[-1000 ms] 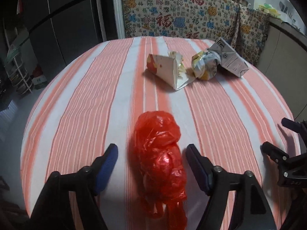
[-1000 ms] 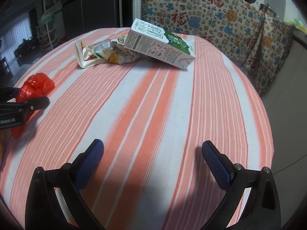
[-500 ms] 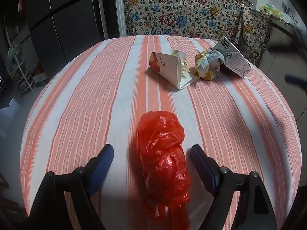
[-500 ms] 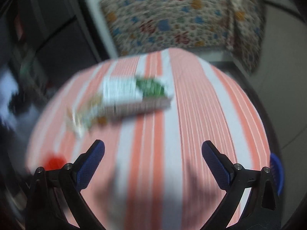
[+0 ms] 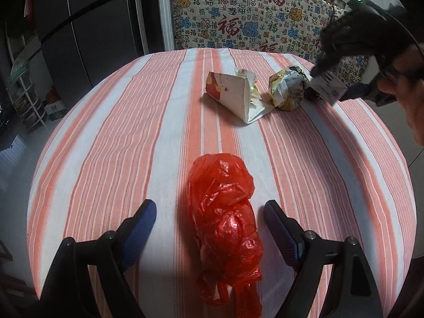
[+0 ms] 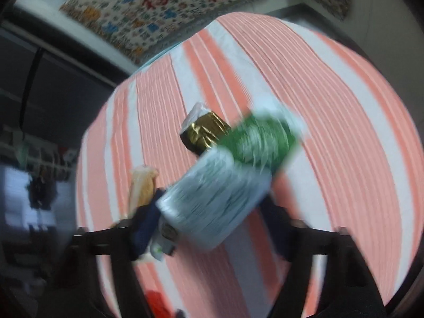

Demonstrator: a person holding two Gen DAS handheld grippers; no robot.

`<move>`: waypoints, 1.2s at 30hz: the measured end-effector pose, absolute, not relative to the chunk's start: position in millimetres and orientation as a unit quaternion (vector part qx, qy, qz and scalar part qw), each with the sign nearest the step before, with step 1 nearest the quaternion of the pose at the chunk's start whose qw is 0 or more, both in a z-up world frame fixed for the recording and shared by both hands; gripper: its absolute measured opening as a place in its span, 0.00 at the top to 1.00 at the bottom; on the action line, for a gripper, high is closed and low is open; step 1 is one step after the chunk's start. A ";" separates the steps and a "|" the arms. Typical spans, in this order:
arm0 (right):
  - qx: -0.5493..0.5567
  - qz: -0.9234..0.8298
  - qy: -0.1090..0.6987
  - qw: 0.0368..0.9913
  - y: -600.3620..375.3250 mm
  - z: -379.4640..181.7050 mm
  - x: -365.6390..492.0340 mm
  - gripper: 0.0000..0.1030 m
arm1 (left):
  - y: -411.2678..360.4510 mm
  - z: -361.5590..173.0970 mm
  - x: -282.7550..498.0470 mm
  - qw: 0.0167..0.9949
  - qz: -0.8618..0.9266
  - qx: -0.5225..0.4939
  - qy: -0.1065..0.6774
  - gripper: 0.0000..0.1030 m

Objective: Collect trash
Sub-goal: 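Grasp the red plastic bag with the left tool while the right tool grasps the milk carton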

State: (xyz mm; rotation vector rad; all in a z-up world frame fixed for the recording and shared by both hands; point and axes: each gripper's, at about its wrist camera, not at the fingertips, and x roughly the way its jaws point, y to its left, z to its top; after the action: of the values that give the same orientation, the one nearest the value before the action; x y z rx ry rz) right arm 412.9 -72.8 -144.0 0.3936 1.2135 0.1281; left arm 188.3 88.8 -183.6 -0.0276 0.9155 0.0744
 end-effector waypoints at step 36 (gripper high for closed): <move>-0.054 0.134 0.434 0.889 -81.0 -201.1 242.1 0.00 | 94.4 -187.2 182.1 0.897 -0.013 0.015 0.441 0.15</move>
State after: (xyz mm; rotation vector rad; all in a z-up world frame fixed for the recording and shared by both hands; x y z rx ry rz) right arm 242.1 -81.0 -201.1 -0.1127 0.9019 0.2783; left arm 182.1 94.4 -187.2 0.0313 0.9139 -0.0260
